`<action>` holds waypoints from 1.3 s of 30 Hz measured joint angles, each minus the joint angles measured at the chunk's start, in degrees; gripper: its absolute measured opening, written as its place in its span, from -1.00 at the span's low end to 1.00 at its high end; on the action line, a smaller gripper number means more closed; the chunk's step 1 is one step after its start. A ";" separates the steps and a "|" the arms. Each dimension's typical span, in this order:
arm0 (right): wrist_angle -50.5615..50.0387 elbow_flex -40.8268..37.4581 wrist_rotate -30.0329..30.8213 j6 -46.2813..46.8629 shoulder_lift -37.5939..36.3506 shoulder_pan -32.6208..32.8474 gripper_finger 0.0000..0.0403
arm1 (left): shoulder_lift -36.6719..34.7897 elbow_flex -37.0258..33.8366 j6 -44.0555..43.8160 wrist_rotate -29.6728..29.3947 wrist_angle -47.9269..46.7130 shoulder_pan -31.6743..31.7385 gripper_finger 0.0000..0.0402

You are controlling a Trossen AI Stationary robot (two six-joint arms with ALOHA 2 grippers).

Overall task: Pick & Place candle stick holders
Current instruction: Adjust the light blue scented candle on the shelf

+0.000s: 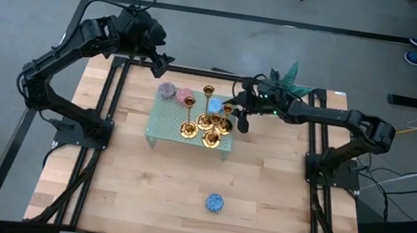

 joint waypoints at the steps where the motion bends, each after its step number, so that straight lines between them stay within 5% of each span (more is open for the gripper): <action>1: -0.24 0.47 0.00 -0.52 0.00 0.00 -0.40 | 0.00 0.00 0.00 0.00 0.00 -0.02 0.56; 22: -3.70 1.57 -7.29 -1.26 0.00 -3.69 -0.40 | 0.00 0.00 -0.01 0.02 0.00 0.00 0.56; 39: -1.54 2.70 -7.26 -1.79 3.08 -2.82 -0.40 | 0.00 -0.02 -0.02 0.02 0.00 -0.02 0.56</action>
